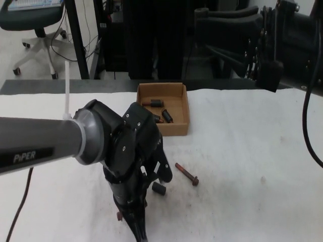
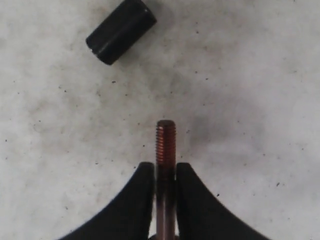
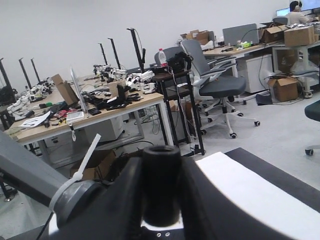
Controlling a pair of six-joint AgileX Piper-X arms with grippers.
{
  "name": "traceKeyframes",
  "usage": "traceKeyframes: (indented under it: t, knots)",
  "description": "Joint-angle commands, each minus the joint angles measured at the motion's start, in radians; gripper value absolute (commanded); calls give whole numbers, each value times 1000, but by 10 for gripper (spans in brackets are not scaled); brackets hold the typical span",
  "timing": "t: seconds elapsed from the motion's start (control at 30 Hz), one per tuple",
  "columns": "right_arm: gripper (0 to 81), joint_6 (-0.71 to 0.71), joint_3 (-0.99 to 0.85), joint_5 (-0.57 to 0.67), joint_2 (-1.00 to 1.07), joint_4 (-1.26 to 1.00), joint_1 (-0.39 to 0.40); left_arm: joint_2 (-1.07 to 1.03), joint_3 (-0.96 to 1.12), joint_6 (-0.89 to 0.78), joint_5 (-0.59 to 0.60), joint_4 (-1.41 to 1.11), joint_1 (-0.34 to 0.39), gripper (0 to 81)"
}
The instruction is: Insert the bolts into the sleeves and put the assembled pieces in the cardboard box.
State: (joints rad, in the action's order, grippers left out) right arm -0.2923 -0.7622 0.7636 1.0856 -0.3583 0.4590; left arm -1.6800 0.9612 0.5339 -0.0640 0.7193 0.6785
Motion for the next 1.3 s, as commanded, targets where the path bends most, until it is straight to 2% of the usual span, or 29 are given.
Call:
traceKeyframes:
  t: [0.0, 0.07, 0.1, 0.23, 0.37, 0.43, 0.47, 0.53, 0.6, 0.7, 0.83, 0.97, 1.27]
  knots:
    - [6, -5, -13, 24, -12, -13, -4, 13, 5, -27, 20, 5, 0, 333]
    - [6, -5, -13, 23, -16, -13, -4, 13, 5, -27, -4, 5, 0, 451]
    - [6, -5, -13, 23, -20, -13, -4, 13, 5, -27, -22, 5, 0, 481]
    - [6, -5, -13, 21, -27, -13, -4, 13, 5, -33, -104, 5, 0, 486]
    - [6, -5, -13, 21, -28, -13, -4, 20, 7, -23, -127, 12, 0, 486]
    - [6, -5, -13, 21, -28, -13, -4, 25, 11, -85, -126, 48, 0, 486]
    - [6, -5, -13, 21, -28, -13, -4, 28, 16, -178, -130, 79, 0, 486]
    - [6, -5, -13, 21, -28, -13, -4, 31, 22, -483, -114, 139, 0, 486]
    - [6, -3, -13, 21, -27, -13, -4, 32, 23, -792, -11, 189, -6, 486]
    - [6, -3, -13, 21, -27, -13, -4, 32, 7, -1097, 183, 154, -10, 486]
    - [6, -3, -13, 21, -32, -13, -4, 32, 4, -1368, 298, 65, -10, 486]
    - [6, -3, -13, 21, -46, -27, -4, 35, 4, -1561, 312, 8, -10, 486]
    - [6, -3, -13, 21, -88, -27, -4, 35, 2, -2134, 168, 1, -10, 486]
